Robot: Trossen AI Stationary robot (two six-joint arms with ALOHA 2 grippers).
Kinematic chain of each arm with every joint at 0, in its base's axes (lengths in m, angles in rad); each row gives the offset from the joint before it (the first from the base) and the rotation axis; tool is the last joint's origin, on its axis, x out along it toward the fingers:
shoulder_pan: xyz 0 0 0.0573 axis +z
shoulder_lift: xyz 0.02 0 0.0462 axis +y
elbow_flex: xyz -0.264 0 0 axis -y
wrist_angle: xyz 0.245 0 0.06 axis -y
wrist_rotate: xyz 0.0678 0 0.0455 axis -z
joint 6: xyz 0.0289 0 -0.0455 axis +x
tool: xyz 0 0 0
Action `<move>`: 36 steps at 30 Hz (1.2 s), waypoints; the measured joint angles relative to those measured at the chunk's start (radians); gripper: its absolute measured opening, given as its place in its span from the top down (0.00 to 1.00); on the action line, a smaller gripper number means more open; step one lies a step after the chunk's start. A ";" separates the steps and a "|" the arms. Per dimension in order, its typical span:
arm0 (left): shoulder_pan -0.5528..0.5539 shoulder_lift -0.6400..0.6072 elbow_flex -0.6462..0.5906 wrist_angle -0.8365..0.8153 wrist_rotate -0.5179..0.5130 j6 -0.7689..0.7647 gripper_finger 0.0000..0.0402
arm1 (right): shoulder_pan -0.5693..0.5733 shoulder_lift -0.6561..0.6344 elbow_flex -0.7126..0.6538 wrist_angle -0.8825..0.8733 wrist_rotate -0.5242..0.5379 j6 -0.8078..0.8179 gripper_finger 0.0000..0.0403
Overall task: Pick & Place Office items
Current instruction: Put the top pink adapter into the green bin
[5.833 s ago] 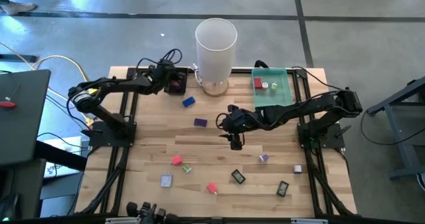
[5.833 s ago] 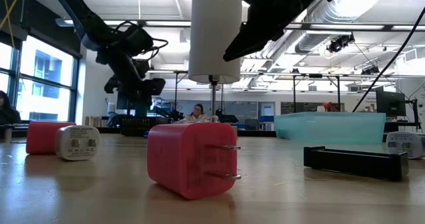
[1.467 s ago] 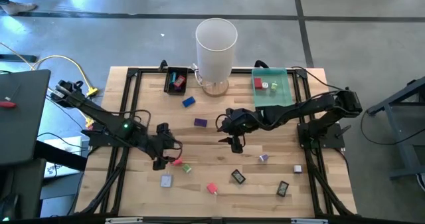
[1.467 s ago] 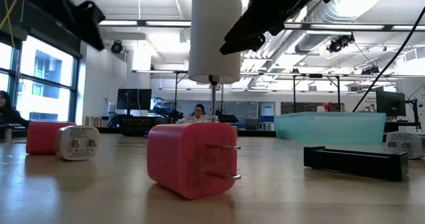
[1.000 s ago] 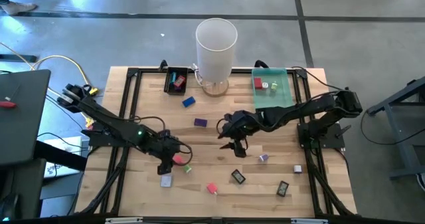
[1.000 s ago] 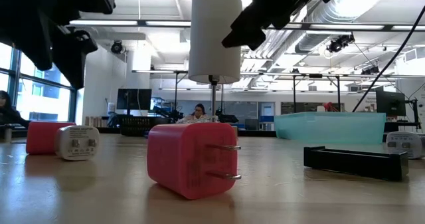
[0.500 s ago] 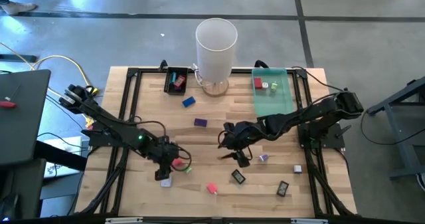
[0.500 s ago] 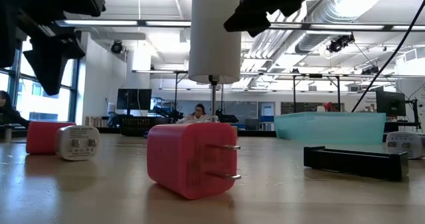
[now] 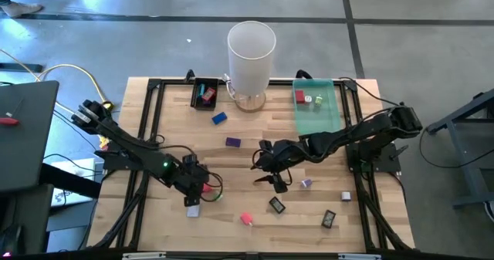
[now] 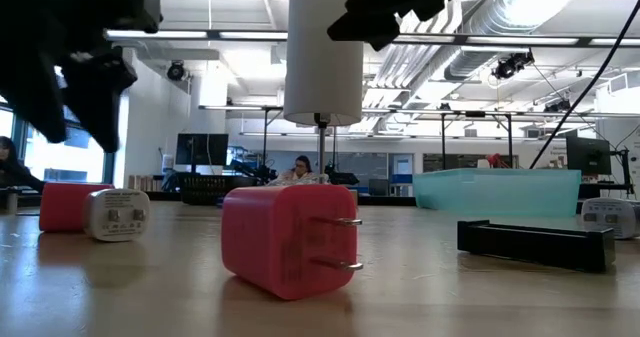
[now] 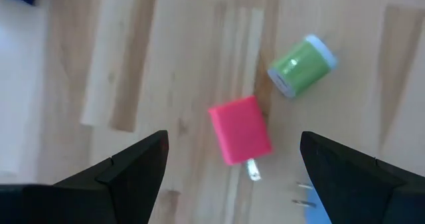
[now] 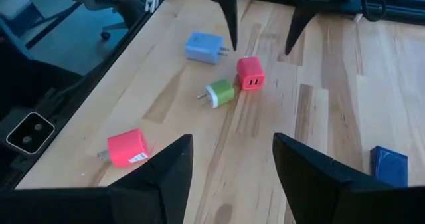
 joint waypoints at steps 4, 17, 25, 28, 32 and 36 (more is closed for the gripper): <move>-0.017 0.040 0.000 0.001 0.014 -0.057 0.17 | 0.000 0.000 0.000 0.011 0.000 0.000 0.52; -0.023 0.152 0.000 0.005 0.008 -0.153 0.17 | 0.000 0.000 0.000 0.025 -0.001 0.001 0.52; -0.021 0.164 0.000 0.036 0.006 -0.178 0.17 | 0.000 0.000 0.000 0.073 -0.001 0.001 0.52; -0.021 0.164 0.000 0.035 -0.002 -0.217 0.17 | 0.003 0.000 0.000 0.073 -0.002 0.015 0.52; -0.021 0.164 0.000 0.035 -0.014 -0.237 0.18 | 0.006 0.000 0.000 0.073 -0.001 0.023 0.52; -0.021 0.169 0.000 0.039 -0.025 -0.244 0.20 | 0.006 0.000 0.000 0.072 -0.001 0.023 0.52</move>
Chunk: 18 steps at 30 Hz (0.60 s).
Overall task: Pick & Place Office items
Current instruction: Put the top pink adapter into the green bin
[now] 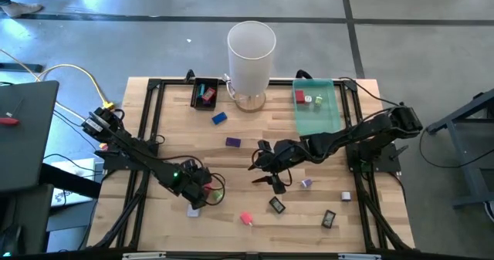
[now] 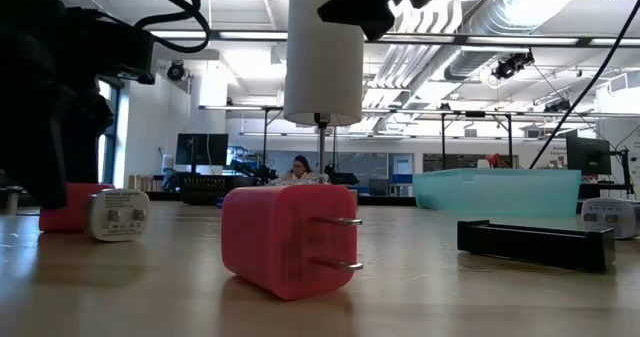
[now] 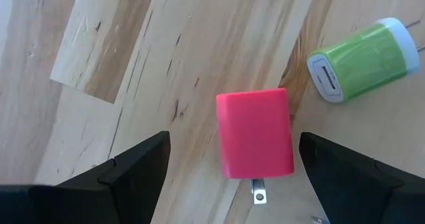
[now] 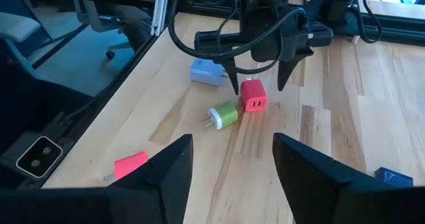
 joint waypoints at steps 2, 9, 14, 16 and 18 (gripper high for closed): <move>0.000 0.003 0.000 0.003 0.000 -0.001 0.21 | 0.000 0.000 0.000 0.000 0.000 0.000 0.52; 0.000 0.034 0.000 0.023 0.005 -0.003 0.23 | 0.000 0.000 0.000 0.000 0.000 0.004 0.52; 0.000 0.035 0.000 0.021 0.009 -0.011 0.23 | 0.000 0.000 0.000 0.000 0.000 0.004 0.52; 0.000 0.035 0.000 0.019 0.009 -0.012 0.23 | 0.000 0.000 0.000 0.000 0.000 0.004 0.52; 0.000 0.039 0.000 0.020 0.009 -0.012 0.23 | 0.000 0.000 0.000 0.000 0.000 0.004 0.52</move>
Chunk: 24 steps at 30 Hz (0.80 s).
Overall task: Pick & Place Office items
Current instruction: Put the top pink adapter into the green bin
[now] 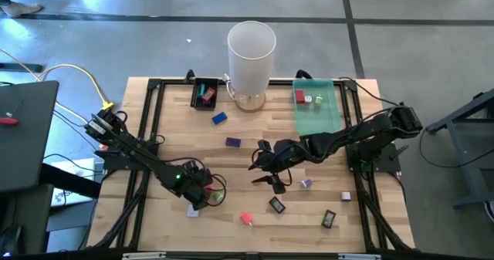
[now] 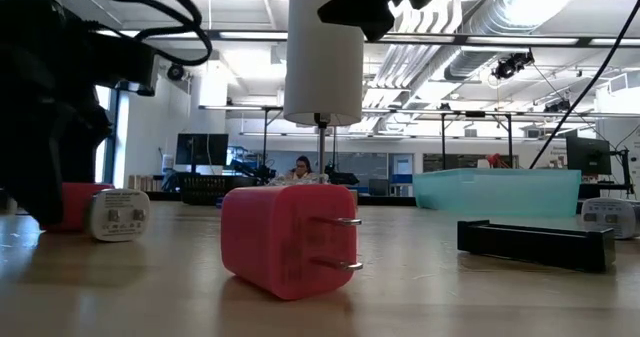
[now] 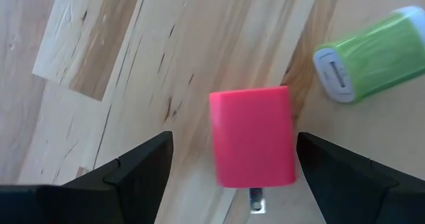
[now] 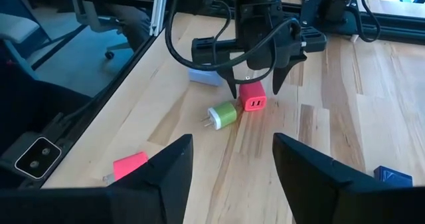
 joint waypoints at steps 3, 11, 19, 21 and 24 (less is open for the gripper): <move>0.000 0.001 0.000 0.000 0.000 -0.002 0.24 | 0.000 0.000 0.000 0.000 0.000 0.000 0.52; 0.000 0.001 0.000 -0.002 -0.003 0.002 0.36 | 0.000 0.000 0.000 0.000 0.000 0.000 0.52; 0.000 0.020 -0.002 0.009 -0.010 0.002 0.61 | 0.000 0.000 0.000 0.000 0.000 0.000 0.52; 0.000 0.028 0.000 0.031 -0.013 0.016 0.64 | 0.000 0.000 0.000 -0.001 0.000 0.000 0.52; -0.005 0.029 0.000 0.040 -0.025 0.020 0.64 | 0.000 0.000 0.000 -0.002 0.000 0.000 0.52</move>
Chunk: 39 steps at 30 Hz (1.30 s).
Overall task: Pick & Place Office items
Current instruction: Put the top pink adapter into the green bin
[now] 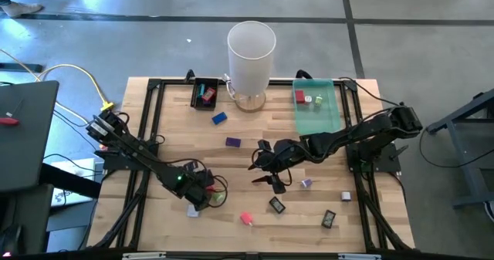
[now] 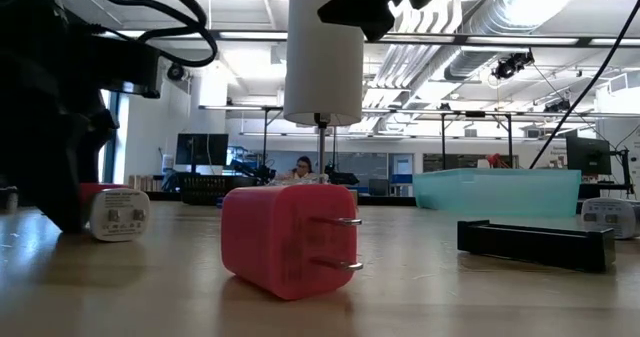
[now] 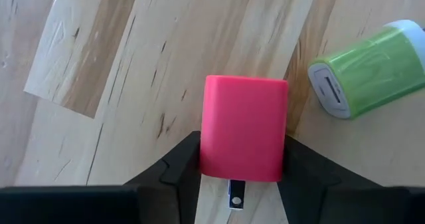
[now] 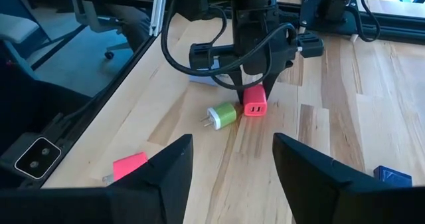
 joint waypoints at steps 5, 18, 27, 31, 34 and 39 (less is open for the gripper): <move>-0.019 -0.017 -0.001 -0.010 -0.032 0.000 0.64 | 0.000 0.000 0.000 0.001 0.000 0.021 0.52; -0.021 -0.139 0.032 -0.100 -0.227 0.096 0.64 | -0.001 0.000 0.000 0.088 0.188 0.325 0.52; -0.061 -0.196 0.120 -0.101 -0.627 0.444 0.64 | -0.022 0.048 -0.002 0.273 0.145 0.536 0.52; -0.083 -0.196 0.123 -0.040 -0.815 0.629 0.64 | -0.067 0.089 -0.001 0.354 0.074 0.660 0.52; -0.082 -0.195 0.123 0.032 -0.828 0.700 0.64 | -0.095 0.112 0.001 0.379 0.100 0.665 0.52; -0.082 -0.195 0.123 0.064 -0.813 0.703 0.64 | -0.121 0.112 0.000 0.345 0.130 0.570 0.52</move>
